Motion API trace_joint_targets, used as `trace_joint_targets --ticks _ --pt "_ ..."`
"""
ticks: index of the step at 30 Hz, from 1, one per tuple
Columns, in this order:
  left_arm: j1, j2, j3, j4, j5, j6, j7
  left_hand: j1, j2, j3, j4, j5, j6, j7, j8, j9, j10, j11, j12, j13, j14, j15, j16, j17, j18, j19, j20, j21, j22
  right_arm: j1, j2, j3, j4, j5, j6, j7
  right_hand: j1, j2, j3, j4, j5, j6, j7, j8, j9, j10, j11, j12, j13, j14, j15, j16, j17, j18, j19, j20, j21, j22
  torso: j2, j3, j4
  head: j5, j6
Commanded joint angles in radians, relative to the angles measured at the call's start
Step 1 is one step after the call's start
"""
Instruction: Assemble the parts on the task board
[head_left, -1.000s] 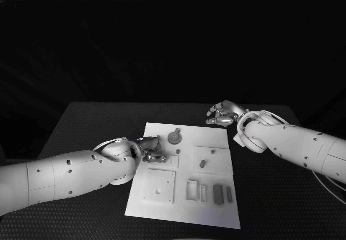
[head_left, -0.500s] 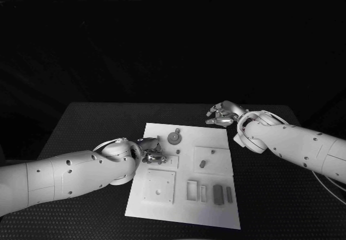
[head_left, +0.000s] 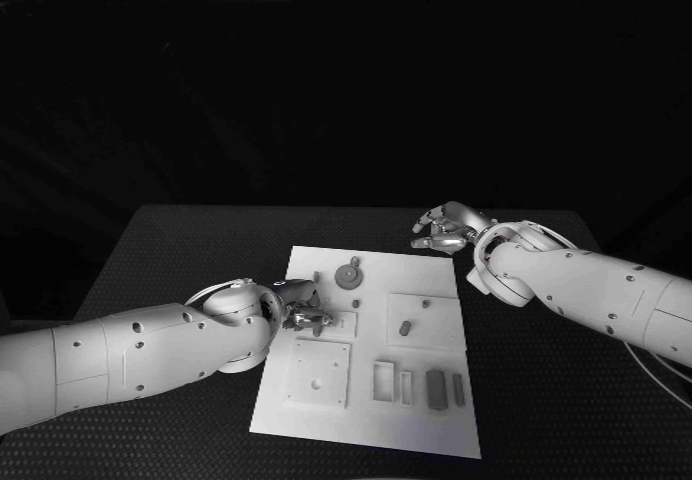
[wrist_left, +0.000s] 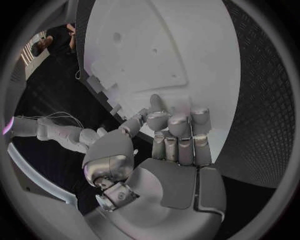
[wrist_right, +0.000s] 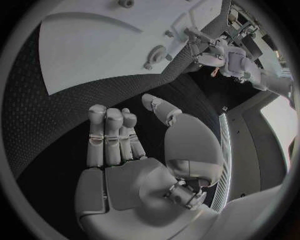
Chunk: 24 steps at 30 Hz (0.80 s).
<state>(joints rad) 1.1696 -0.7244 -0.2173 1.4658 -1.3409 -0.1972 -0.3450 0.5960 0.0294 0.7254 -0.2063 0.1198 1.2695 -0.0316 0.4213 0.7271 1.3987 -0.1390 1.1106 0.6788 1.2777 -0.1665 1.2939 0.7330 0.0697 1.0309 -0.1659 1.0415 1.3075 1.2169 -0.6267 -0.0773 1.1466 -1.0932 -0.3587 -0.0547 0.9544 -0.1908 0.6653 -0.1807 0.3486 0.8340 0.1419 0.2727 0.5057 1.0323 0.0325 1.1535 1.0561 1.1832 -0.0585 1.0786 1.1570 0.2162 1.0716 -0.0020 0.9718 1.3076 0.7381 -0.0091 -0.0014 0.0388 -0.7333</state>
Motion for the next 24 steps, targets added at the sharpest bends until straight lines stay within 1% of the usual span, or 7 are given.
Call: trace_joint_targets --ticks 1,6,9,13,21,23,24 --pt "-0.003 0.002 -0.003 -0.001 0.009 0.033 -0.012 -0.011 0.003 0.001 0.007 -0.004 0.003 -0.001 0.004 0.003 -0.004 -0.002 0.003 -0.002 0.000 -0.002 0.007 -0.001 0.007 0.004 -0.086 -0.002 0.014 0.000 0.000 0.000 0.001 -0.005 0.012 0.004 -0.008 0.001 -0.003 0.000 0.006 0.022 0.017 0.003 -0.001 -0.111 0.016 0.005 -0.002 -0.006 -0.001 0.004 -0.001 0.046 0.003 -0.004 -0.004 0.017 0.000 -0.0002 0.0001 -0.001 0.001" --pt "-0.003 0.003 -0.003 -0.001 0.011 0.031 -0.012 -0.022 0.004 0.000 0.011 -0.007 0.003 -0.001 0.004 0.003 -0.004 -0.002 0.004 -0.002 -0.001 -0.003 0.007 -0.002 0.007 0.003 -0.086 -0.002 0.014 0.000 0.000 0.000 0.002 -0.005 0.012 0.004 -0.008 0.001 -0.003 0.000 0.006 0.023 0.017 0.003 -0.001 -0.111 0.016 0.005 -0.002 -0.006 -0.001 0.004 -0.001 0.046 0.003 -0.004 -0.004 0.017 0.000 -0.0006 0.0003 -0.001 0.002" --pt "-0.003 0.003 -0.003 -0.001 0.011 0.030 -0.011 -0.023 0.003 0.000 0.012 -0.007 0.003 -0.001 0.004 0.003 -0.005 -0.002 0.004 -0.002 -0.001 -0.003 0.007 -0.002 0.007 0.003 -0.086 -0.002 0.014 0.000 0.000 0.000 0.001 -0.005 0.012 0.004 -0.008 0.001 -0.003 0.000 0.006 0.023 0.017 0.003 -0.001 -0.111 0.016 0.005 -0.002 -0.006 -0.001 0.004 -0.001 0.046 0.003 -0.004 -0.004 0.017 0.000 -0.0002 0.0001 -0.001 0.002" --pt "-0.003 0.003 -0.002 -0.002 0.012 0.027 -0.010 -0.028 -0.001 -0.001 0.013 -0.007 0.002 -0.001 0.004 0.002 -0.005 -0.002 0.004 -0.003 -0.001 -0.003 0.007 -0.002 0.008 0.003 -0.087 -0.002 0.015 0.000 0.000 0.000 0.002 -0.005 0.012 0.004 -0.008 0.001 -0.002 -0.001 0.008 0.022 0.017 0.003 -0.001 -0.111 0.015 0.005 -0.002 -0.006 -0.001 0.004 -0.002 0.046 0.003 -0.004 -0.004 0.017 0.000 -0.0002 0.0001 -0.001 0.002" --pt "-0.003 0.003 -0.002 -0.002 0.013 0.018 -0.008 -0.035 -0.003 0.000 0.016 -0.008 0.002 -0.001 0.004 0.002 -0.005 -0.002 0.004 -0.003 -0.002 -0.004 0.006 -0.002 0.008 0.003 -0.087 -0.003 0.014 0.000 0.000 0.000 0.002 -0.005 0.012 0.004 -0.008 0.001 -0.002 -0.001 0.013 0.023 0.017 0.003 -0.001 -0.111 0.015 0.006 -0.003 -0.006 -0.001 0.005 -0.002 0.046 0.004 -0.004 -0.004 0.017 0.000 -0.0004 0.0001 -0.001 0.004" --pt "-0.003 0.003 -0.002 -0.003 0.013 0.018 -0.008 -0.040 -0.008 0.000 0.018 -0.013 0.001 -0.001 0.004 0.002 -0.006 -0.002 0.004 -0.004 -0.002 -0.005 0.006 -0.002 0.009 0.003 -0.087 -0.003 0.014 0.000 0.000 0.000 0.002 -0.005 0.011 0.004 -0.008 0.001 -0.002 -0.001 0.014 0.023 0.017 0.003 -0.001 -0.111 0.015 0.006 -0.003 -0.006 -0.001 0.005 -0.002 0.046 0.004 -0.004 -0.004 0.017 0.000 -0.0005 -0.0002 -0.001 0.004" --pt "-0.003 0.003 -0.002 -0.003 0.014 0.017 -0.007 -0.043 -0.013 0.001 0.020 -0.021 0.001 -0.002 0.005 0.002 -0.006 -0.002 0.005 -0.004 -0.002 -0.006 0.006 -0.003 0.009 0.003 -0.088 -0.003 0.014 0.000 0.000 0.000 0.002 -0.005 0.011 0.004 -0.008 0.001 -0.002 -0.001 0.015 0.023 0.017 0.003 -0.001 -0.111 0.015 0.006 -0.003 -0.006 -0.001 0.005 -0.002 0.046 0.004 -0.004 -0.004 0.017 0.000 -0.0005 -0.0006 -0.001 0.004"
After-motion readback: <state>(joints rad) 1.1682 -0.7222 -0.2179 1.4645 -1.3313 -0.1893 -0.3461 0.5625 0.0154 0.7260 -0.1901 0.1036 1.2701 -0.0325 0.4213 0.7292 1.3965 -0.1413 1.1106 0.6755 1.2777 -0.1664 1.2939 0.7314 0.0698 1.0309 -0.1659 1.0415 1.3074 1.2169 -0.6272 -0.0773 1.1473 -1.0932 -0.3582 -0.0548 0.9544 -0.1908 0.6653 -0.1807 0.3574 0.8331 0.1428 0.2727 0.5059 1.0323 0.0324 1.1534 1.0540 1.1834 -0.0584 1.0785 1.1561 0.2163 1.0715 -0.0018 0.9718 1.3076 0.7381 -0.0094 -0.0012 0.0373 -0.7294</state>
